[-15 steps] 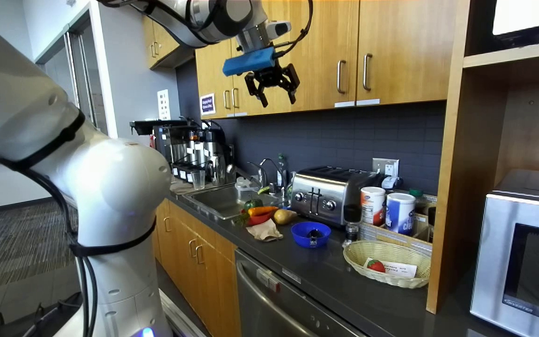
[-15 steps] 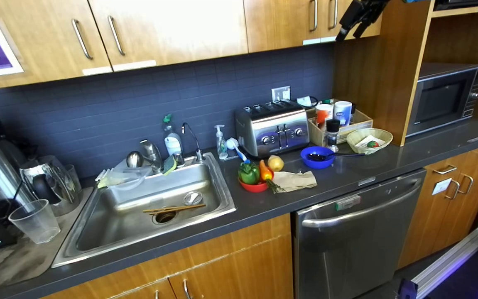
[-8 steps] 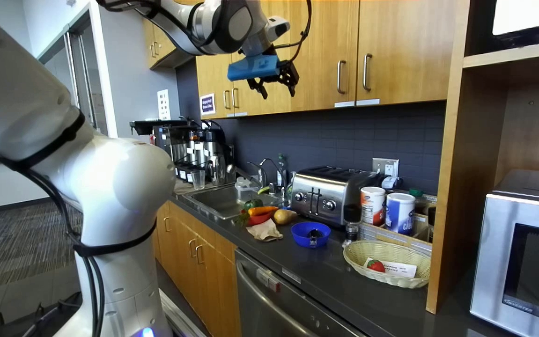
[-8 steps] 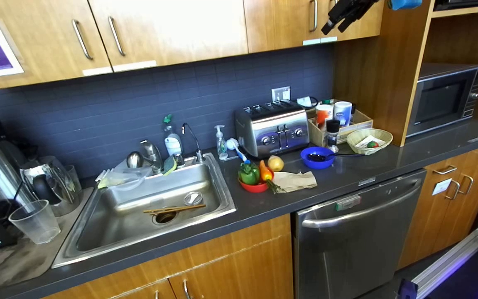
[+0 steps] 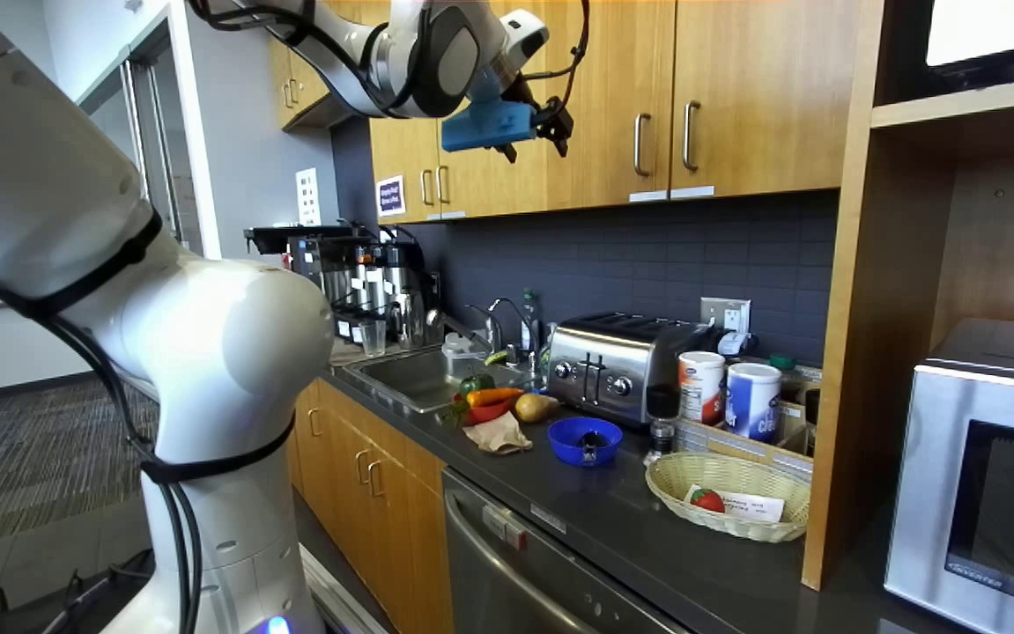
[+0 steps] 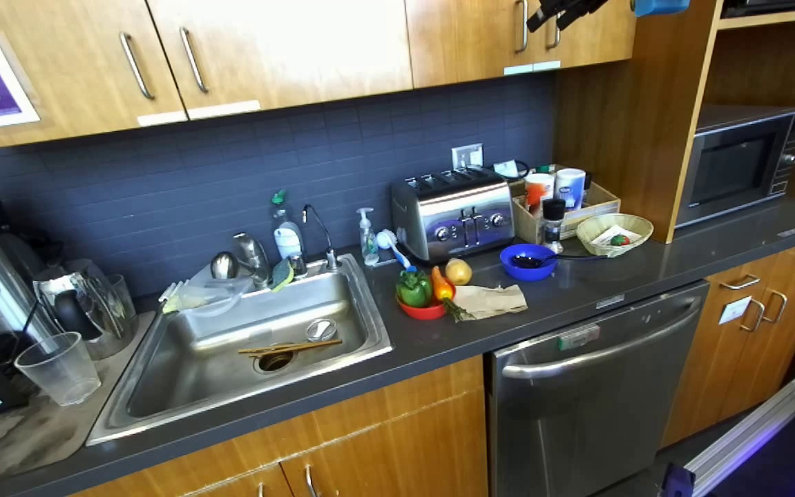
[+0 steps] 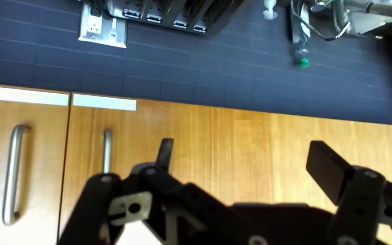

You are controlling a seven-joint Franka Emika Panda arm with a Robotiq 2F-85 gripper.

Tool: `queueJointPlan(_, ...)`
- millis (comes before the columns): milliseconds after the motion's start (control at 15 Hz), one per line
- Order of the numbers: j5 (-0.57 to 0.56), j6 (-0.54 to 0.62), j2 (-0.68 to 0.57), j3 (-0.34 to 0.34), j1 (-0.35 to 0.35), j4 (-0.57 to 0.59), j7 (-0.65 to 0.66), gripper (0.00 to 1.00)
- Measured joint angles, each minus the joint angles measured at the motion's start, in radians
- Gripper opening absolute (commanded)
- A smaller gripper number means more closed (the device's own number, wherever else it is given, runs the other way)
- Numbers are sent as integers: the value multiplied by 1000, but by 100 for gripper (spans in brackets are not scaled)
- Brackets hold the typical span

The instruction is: Open the top left cabinet door

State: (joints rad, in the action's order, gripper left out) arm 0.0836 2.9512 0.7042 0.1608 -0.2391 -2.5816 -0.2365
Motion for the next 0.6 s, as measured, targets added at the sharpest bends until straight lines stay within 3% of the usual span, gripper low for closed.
queueJointPlan(600, 1, 249, -97, 62, -20, -1, 114, 100)
